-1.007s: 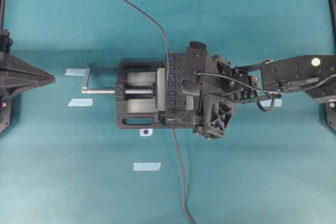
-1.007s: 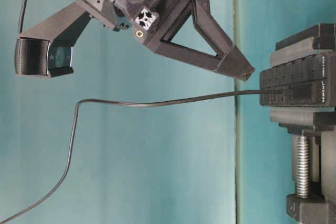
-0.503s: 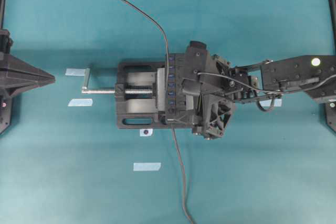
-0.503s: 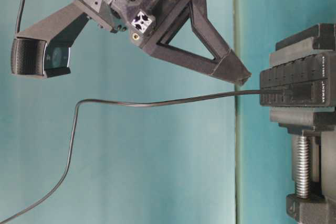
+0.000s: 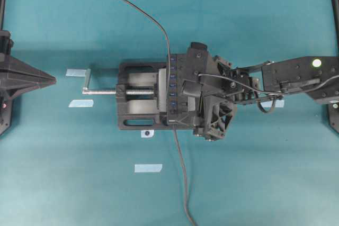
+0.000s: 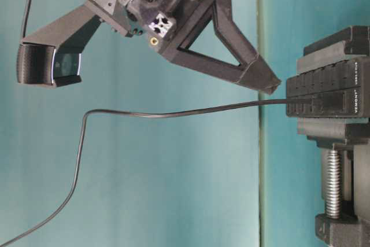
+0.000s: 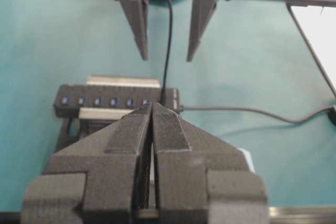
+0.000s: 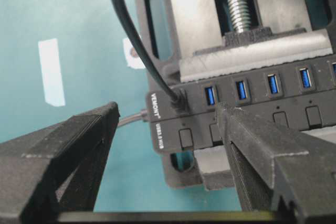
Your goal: Insert the USB into the front port of the fixed hub.
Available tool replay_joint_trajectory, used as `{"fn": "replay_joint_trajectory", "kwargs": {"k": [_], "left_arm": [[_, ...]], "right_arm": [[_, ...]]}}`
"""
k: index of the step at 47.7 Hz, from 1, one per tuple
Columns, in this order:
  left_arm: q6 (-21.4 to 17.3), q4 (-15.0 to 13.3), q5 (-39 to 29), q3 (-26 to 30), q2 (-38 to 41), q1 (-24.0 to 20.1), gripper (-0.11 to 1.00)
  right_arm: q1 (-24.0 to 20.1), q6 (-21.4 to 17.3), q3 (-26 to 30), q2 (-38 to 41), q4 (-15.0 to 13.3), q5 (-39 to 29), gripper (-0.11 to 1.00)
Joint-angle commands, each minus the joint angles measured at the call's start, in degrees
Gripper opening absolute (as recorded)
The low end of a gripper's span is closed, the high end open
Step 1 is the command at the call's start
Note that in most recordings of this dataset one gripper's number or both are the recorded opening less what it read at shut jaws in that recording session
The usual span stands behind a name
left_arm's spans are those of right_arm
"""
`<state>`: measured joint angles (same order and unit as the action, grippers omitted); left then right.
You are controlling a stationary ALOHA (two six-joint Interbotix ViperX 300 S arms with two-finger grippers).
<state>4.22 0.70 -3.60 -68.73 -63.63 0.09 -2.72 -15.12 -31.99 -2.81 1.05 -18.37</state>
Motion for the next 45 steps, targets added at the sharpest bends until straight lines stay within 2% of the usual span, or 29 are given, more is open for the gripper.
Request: {"fn": "replay_joint_trajectory", "kwargs": {"k": [1,45], "left_arm": [[0.1,0.2,0.5,0.6,0.3,0.0,0.0],[0.2,0.2,1.3,0.6,0.3,0.0,0.0]], "right_arm": [[0.1,-0.6,0.6,-0.6,0.1,0.4,0.8],[0.1,-0.6,0.6,-0.1,0.1,1.3,0.8]]}}
